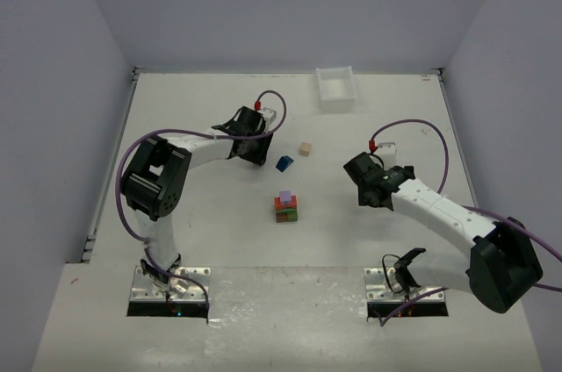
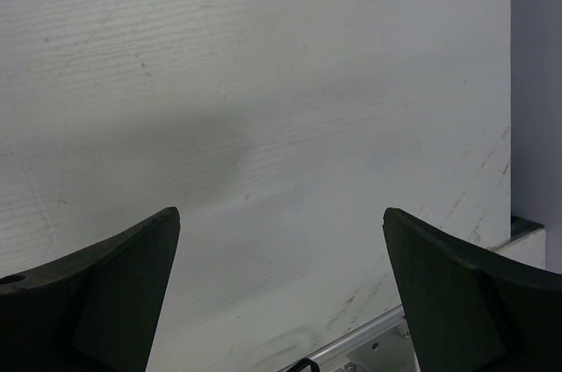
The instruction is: Build the wood block tower
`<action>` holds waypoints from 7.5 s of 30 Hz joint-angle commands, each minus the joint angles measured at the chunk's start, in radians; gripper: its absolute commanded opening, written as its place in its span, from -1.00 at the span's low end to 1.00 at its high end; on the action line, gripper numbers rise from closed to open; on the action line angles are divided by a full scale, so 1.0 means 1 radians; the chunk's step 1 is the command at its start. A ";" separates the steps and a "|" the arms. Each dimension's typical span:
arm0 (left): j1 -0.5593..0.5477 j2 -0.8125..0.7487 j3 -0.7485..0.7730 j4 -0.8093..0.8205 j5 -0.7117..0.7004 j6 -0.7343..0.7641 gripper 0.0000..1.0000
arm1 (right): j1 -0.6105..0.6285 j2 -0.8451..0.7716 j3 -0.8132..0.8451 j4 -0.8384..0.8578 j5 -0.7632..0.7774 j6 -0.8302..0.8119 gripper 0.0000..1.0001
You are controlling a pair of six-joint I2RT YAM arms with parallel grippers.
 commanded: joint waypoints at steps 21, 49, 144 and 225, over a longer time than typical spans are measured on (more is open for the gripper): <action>0.002 -0.310 0.104 -0.196 0.493 0.564 -1.00 | -0.004 -0.051 -0.004 -0.005 0.031 -0.003 0.97; -0.261 -0.362 0.151 -0.535 0.519 0.689 -1.00 | -0.004 -0.107 -0.008 -0.030 -0.006 0.022 0.97; -0.335 -0.313 0.124 -0.480 0.395 0.655 -0.73 | -0.006 -0.102 -0.005 -0.059 0.005 0.061 0.97; -0.334 -0.280 0.129 -0.484 0.453 0.661 -0.22 | -0.006 -0.100 -0.002 -0.055 0.000 0.048 0.97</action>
